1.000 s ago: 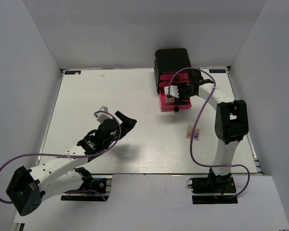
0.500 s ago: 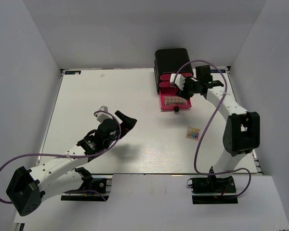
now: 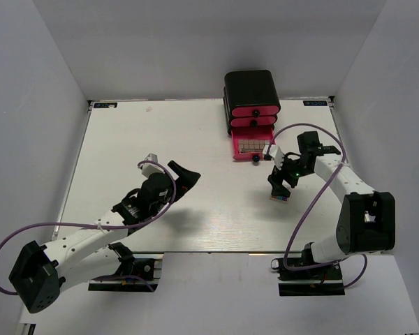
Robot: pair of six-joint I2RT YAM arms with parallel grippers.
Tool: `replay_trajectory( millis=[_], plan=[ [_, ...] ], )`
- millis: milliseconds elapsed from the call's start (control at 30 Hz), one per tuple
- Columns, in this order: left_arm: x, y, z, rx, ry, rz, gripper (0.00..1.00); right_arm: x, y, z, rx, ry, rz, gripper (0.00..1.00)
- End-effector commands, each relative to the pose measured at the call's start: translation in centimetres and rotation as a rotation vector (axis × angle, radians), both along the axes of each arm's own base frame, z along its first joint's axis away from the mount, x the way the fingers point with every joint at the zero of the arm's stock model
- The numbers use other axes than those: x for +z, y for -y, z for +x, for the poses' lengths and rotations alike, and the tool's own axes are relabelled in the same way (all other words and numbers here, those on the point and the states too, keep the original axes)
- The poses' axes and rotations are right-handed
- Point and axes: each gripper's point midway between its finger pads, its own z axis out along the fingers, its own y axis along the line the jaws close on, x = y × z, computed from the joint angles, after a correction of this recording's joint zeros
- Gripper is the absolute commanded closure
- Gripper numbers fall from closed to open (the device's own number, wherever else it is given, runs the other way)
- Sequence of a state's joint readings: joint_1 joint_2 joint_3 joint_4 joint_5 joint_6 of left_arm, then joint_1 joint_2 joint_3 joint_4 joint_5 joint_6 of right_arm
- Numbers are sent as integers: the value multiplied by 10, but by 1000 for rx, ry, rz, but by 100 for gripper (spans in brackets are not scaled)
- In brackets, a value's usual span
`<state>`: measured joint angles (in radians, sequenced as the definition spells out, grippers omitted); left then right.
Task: Organize the makeup
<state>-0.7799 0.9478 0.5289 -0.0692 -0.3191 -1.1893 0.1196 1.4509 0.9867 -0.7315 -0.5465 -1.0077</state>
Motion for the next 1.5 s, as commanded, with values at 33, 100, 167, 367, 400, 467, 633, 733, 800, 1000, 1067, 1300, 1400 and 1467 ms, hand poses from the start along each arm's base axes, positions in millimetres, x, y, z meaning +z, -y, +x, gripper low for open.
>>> replay_trajectory(
  millis=[33,100,167,367,400,467,633,733,800,1000,1067,1300,1400,1467],
  plan=[
    [4,3,-2,-21,16,-18,2,-15,9,-9,18,-35,-50,11],
    [4,1,-4,-18,13,-22,2,-28,12,-5,10,-42,-71,11],
    [5,-1,-5,-15,14,-23,2,-34,15,-3,6,-49,-87,11],
    [3,-7,-8,1,13,-35,2,-53,23,12,15,7,-150,11],
    [3,-6,-8,0,12,-37,2,-55,24,13,14,16,-158,11],
    [3,-6,-8,0,10,-32,2,-59,26,14,14,24,-170,11],
    [1,-5,-7,0,6,-29,2,-75,33,8,30,40,-213,11],
    [0,-5,-8,-4,3,-25,2,-85,36,-3,60,46,-232,11],
    [0,-4,-7,-2,2,-25,2,-87,36,-9,81,62,-238,11],
    [-2,-1,-5,-8,-4,-21,2,-89,31,-21,105,-1,-202,47],
    [-3,0,-5,-13,-7,-19,2,-85,28,-22,114,-40,-184,63],
    [0,0,-4,-8,-5,-19,2,-62,9,-13,173,-146,-91,88],
    [-1,-2,-5,-5,-2,-21,2,-35,-1,12,168,-53,-51,88],
    [-2,-3,-6,-4,-1,-22,2,-16,-10,28,161,-6,-13,88]
  ],
)
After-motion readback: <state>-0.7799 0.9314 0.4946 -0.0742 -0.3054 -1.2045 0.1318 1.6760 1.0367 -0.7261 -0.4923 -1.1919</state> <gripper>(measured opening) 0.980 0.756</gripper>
